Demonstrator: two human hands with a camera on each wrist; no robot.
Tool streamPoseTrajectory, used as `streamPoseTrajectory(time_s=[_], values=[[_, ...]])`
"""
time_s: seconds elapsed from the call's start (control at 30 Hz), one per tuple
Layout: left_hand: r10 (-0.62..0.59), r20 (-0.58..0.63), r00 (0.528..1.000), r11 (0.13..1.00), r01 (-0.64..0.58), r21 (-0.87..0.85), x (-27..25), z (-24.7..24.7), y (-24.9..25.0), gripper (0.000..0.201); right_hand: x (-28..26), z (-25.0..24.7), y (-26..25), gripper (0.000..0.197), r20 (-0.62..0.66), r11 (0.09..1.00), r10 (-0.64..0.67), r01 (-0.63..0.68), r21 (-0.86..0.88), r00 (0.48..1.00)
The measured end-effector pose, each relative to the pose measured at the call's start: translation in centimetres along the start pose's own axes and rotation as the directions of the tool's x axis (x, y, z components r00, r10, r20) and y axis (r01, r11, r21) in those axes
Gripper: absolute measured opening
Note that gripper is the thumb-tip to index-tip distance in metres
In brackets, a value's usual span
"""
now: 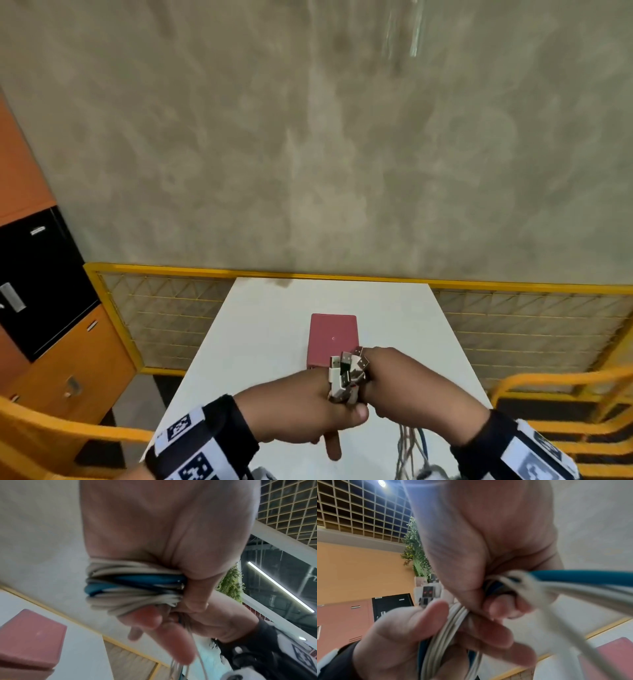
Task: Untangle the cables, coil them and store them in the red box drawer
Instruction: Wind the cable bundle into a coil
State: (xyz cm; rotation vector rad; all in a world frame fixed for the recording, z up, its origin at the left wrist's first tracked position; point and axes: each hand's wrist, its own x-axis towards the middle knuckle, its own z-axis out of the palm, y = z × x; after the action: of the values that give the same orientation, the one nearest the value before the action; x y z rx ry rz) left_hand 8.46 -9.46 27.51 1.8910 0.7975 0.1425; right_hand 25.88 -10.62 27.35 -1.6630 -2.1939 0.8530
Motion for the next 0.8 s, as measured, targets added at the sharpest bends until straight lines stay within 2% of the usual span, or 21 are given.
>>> streamPoseTrajectory(time_s=[0.13, 0.2, 0.27, 0.33, 0.43, 0.53, 0.63, 0.7, 0.73, 0.8], values=[[0.101, -0.120, 0.988, 0.995, -0.097, 0.031, 0.5, -0.2, -0.1, 0.019, -1.0, -0.4, -0.6, 0.030, -0.087, 0.990, -0.030, 0.041, 0.132, 0.996], [0.127, -0.201, 0.971, 0.989, -0.140, -0.048, 0.6, -0.4, -0.2, 0.019, -1.4, -0.7, -1.3, 0.035, -0.166, 0.961, -0.043, 0.086, 0.263, 0.985], [0.127, -0.331, 0.935, 0.953, -0.208, -0.221, 0.9, -0.6, -0.6, 0.021, -1.6, -0.5, -2.0, 0.046, -0.288, 0.937, -0.066, 0.158, 0.312, 0.955], [0.104, -0.448, 0.888, 0.873, -0.298, -0.387, 1.4, -0.5, -0.7, 0.036, -1.6, 0.3, -2.4, 0.052, -0.392, 0.975, -0.089, 0.161, 0.155, 0.916], [0.037, -0.526, 0.849, 0.752, -0.371, -0.545, 2.1, 0.1, 0.4, 0.059, -1.6, 1.8, -2.8, 0.063, -0.442, 0.993, -0.098, 0.116, 0.014, 0.892], [-0.018, -0.560, 0.828, 0.636, -0.423, -0.646, 2.5, 0.5, 1.7, 0.060, -1.9, 2.3, -3.7, 0.068, -0.495, 0.983, -0.177, 0.176, -0.050, 0.851], [-0.044, -0.558, 0.829, 0.525, -0.456, -0.719, 2.6, 0.1, 2.7, 0.049, -2.4, 2.5, -4.3, 0.079, -0.551, 0.971, -0.180, 0.237, 0.034, 0.815], [-0.049, -0.508, 0.860, 0.380, -0.454, -0.806, 2.8, -0.5, 3.1, 0.035, -2.7, 2.8, -4.4, 0.091, -0.605, 0.952, -0.144, 0.276, 0.130, 0.783], [-0.039, -0.485, 0.874, 0.311, -0.451, -0.836, 2.8, -0.6, 3.3, 0.031, -2.7, 2.9, -4.2, 0.090, -0.642, 0.938, -0.130, 0.304, 0.167, 0.755], [-0.009, -0.464, 0.886, 0.237, -0.449, -0.862, 3.0, -0.8, 3.4, 0.028, -2.5, 3.3, -3.8, 0.079, -0.693, 0.892, -0.062, 0.351, 0.284, 0.718]])
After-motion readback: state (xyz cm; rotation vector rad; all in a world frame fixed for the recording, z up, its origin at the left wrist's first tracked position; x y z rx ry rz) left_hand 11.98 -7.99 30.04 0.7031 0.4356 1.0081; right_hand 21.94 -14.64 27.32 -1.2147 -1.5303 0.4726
